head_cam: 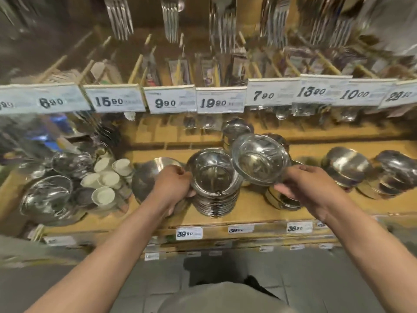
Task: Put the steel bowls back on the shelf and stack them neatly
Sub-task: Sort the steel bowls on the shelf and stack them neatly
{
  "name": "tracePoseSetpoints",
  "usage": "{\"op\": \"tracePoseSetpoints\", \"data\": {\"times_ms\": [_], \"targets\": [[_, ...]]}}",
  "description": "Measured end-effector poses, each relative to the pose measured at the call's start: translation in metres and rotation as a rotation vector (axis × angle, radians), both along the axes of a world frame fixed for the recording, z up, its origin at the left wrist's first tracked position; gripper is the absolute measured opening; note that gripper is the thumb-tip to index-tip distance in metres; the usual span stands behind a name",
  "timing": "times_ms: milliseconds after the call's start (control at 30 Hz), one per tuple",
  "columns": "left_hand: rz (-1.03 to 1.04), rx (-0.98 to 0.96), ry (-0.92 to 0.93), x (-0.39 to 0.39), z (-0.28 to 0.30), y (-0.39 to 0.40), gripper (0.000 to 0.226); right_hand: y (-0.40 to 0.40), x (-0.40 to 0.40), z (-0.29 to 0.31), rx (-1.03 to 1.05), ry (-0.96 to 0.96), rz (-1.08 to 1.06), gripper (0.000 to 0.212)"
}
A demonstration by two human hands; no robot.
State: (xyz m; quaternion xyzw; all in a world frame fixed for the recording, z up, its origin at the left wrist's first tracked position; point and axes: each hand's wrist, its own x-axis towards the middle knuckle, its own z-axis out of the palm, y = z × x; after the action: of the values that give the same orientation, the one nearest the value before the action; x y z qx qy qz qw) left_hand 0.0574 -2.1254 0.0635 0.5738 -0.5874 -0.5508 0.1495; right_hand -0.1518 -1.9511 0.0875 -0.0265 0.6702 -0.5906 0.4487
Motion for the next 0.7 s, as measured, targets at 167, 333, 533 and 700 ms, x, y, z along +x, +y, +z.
{"op": "tracePoseSetpoints", "data": {"times_ms": [167, 333, 533, 700], "targets": [[-0.028, -0.01, -0.045, -0.012, -0.011, -0.007, 0.013, -0.003, 0.0, 0.011, -0.014, 0.072, 0.013, 0.005], [-0.032, -0.072, -0.137, -0.017, -0.018, -0.011, 0.017, -0.007, -0.005, 0.012, -0.028, 0.05, 0.033, 0.012], [-0.039, -0.139, -0.189, -0.018, -0.024, -0.009, 0.018, -0.013, -0.006, 0.001, -0.035, 0.021, 0.035, 0.018], [-0.061, -0.176, -0.216, -0.021, -0.024, -0.008, 0.019, -0.014, -0.003, -0.006, -0.028, 0.01, 0.024, 0.013]]}}
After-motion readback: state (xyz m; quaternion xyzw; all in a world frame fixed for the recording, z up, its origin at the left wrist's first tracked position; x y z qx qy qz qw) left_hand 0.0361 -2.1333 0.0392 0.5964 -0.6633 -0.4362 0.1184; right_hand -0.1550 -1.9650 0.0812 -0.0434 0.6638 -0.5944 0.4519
